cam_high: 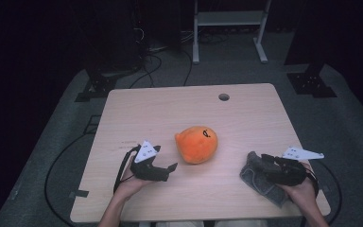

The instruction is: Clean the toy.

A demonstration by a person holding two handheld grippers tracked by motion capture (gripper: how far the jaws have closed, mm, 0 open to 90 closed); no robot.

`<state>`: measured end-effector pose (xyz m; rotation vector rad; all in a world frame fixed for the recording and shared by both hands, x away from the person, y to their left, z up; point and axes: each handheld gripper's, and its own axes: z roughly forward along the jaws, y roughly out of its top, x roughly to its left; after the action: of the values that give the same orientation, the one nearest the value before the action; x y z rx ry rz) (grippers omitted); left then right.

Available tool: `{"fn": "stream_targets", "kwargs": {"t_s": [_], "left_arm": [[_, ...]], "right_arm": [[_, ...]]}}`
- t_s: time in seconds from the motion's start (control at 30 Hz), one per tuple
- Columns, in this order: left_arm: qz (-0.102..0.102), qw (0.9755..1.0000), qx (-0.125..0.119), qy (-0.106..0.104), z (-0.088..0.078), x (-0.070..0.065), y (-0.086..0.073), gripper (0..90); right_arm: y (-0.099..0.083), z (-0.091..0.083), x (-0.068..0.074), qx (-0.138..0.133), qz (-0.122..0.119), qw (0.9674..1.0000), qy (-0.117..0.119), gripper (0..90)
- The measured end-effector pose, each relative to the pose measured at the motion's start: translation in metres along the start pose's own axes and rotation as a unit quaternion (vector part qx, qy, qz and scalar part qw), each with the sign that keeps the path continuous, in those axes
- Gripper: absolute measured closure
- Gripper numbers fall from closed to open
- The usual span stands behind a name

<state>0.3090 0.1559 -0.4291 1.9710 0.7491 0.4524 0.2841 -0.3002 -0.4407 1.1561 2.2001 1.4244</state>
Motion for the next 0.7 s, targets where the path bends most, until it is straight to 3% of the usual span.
{"fn": "stream_targets", "kwargs": {"t_s": [0.37, 0.47, 0.7], "left_arm": [[-0.012, 0.9996, 0.0, 0.027, -0.018, 0.007, -0.019, 8.6], [-0.005, 0.9993, -0.001, 0.037, -0.023, 0.006, -0.024, 8.5], [-0.021, 0.9984, -0.009, 0.052, -0.03, 0.0, -0.038, 7.7]], "right_arm": [[-0.002, 0.0, 0.002, 0.001, 0.001, 1.0, 0.002, 36.8], [-0.002, -0.001, 0.001, 0.0, 0.005, 1.0, 0.002, 36.8], [-0.004, -0.003, 0.002, -0.003, 0.004, 1.0, 0.0, 36.8]]}}
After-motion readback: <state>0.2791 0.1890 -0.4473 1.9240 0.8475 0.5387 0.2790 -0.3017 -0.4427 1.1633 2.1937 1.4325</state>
